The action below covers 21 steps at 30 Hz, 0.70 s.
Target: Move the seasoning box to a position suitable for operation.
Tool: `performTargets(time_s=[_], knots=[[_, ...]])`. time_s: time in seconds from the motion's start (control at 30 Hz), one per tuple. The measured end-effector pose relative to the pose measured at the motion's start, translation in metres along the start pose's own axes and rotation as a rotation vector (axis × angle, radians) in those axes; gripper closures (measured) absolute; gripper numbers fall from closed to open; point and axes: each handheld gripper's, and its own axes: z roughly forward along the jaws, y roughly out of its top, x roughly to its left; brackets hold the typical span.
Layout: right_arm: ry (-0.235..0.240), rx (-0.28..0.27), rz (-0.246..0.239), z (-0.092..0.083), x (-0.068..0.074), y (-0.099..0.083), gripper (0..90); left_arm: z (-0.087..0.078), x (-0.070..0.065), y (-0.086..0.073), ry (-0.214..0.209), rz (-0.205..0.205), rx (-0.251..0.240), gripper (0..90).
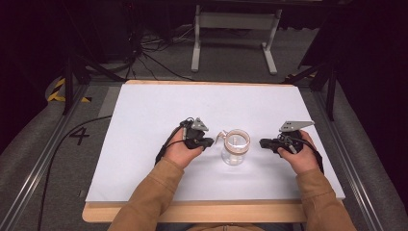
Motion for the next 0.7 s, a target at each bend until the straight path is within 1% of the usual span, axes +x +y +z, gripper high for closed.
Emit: performTargets(time_s=[0.03, 0.07, 0.1, 0.17, 0.27, 0.3, 0.33, 0.4, 0.47, 0.5, 0.67, 0.7], knots=[[-0.005, 0.000, -0.006, -0.001, 0.000, -0.001, 84.8, 0.001, 0.001, 0.000, -0.001, 0.006, 0.005, 87.8], [-0.005, 0.000, -0.004, -0.001, 0.001, -0.001, 84.7, 0.003, 0.001, 0.001, -0.010, 0.001, 0.005, 87.9], [-0.006, -0.001, -0.002, -0.002, 0.002, -0.002, 84.5, 0.004, 0.001, 0.001, -0.011, 0.007, 0.012, 87.9], [-0.008, -0.001, -0.004, -0.003, 0.002, -0.003, 84.4, 0.005, 0.001, 0.002, -0.006, 0.003, 0.004, 87.9], [-0.012, -0.002, 0.002, -0.006, 0.003, -0.005, 84.3, 0.008, 0.001, 0.003, -0.010, 0.005, 0.004, 88.2], [-0.014, -0.003, 0.000, -0.007, 0.002, -0.006, 84.2, 0.008, 0.001, 0.004, -0.018, 0.004, 0.011, 88.3], [-0.017, -0.003, 0.002, -0.008, 0.002, -0.007, 84.0, 0.009, 0.001, 0.004, -0.021, 0.003, 0.006, 88.3], [-0.020, -0.001, 0.002, -0.009, 0.002, -0.008, 84.0, 0.009, 0.002, 0.006, -0.020, 0.019, 0.019, 88.2], [-0.019, -0.001, 0.008, -0.010, 0.003, -0.010, 83.9, 0.010, 0.003, 0.006, -0.016, 0.025, 0.013, 88.6], [-0.021, 0.000, 0.006, -0.010, 0.004, -0.010, 83.9, 0.010, 0.003, 0.007, -0.017, 0.023, 0.013, 89.9], [-0.028, 0.002, 0.009, -0.013, 0.005, -0.013, 83.7, 0.013, 0.005, 0.009, -0.019, 0.024, 0.012, 90.0], [-0.036, 0.003, 0.007, -0.014, 0.005, -0.014, 83.6, 0.014, 0.007, 0.011, -0.017, 0.037, 0.017, 90.0]])
